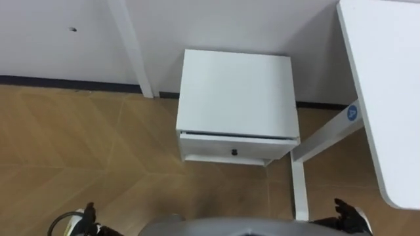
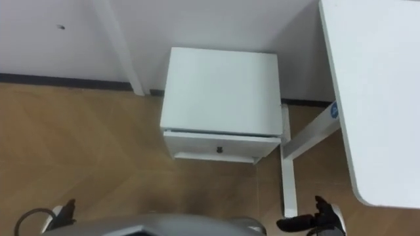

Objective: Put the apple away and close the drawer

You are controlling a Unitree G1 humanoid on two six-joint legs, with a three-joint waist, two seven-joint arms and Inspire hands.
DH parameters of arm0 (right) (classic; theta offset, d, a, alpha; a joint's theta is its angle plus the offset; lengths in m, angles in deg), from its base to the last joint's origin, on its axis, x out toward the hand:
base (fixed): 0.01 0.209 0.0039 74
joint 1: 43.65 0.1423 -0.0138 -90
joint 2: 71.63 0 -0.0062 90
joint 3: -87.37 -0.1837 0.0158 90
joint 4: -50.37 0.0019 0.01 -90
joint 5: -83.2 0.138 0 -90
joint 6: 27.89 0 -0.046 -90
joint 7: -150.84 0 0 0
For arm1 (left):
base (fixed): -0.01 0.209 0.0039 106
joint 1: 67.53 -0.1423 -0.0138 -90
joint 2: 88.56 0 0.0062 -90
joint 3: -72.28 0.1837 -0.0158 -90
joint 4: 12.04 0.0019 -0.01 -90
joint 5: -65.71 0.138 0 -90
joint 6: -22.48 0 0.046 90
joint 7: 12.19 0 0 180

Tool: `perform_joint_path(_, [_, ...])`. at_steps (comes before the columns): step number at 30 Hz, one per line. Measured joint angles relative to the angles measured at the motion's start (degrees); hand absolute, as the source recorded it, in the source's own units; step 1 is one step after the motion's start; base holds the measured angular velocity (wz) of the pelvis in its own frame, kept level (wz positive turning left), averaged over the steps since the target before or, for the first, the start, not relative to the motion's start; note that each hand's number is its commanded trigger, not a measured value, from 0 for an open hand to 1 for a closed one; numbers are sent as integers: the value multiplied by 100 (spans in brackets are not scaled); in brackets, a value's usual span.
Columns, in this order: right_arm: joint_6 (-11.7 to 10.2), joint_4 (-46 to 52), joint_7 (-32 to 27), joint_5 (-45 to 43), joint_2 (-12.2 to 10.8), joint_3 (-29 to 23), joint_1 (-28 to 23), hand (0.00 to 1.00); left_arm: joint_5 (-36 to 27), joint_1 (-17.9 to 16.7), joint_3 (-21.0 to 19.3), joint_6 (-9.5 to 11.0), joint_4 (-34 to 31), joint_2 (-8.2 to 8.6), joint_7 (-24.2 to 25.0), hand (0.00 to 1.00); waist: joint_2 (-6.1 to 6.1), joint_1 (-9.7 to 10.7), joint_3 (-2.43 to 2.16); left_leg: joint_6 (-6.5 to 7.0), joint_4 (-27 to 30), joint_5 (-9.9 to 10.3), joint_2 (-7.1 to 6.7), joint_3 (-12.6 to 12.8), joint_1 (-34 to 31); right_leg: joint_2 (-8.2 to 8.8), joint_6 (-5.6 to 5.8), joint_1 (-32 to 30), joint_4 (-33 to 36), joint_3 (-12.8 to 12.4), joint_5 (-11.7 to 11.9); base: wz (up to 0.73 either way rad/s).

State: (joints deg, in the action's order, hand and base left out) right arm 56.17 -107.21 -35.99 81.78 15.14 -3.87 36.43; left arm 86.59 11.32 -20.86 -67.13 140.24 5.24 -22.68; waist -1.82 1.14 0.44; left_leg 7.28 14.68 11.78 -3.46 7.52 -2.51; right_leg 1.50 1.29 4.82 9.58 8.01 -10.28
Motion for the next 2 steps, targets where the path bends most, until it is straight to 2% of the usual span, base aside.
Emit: perform_joint_path(2, [72,2,11,3,-44,0,-27,0,1,-24,0,-7,0,5,0,0,7,-1,-40,0,-41,1,0,2,38,0,0,16,6,0,0,0])
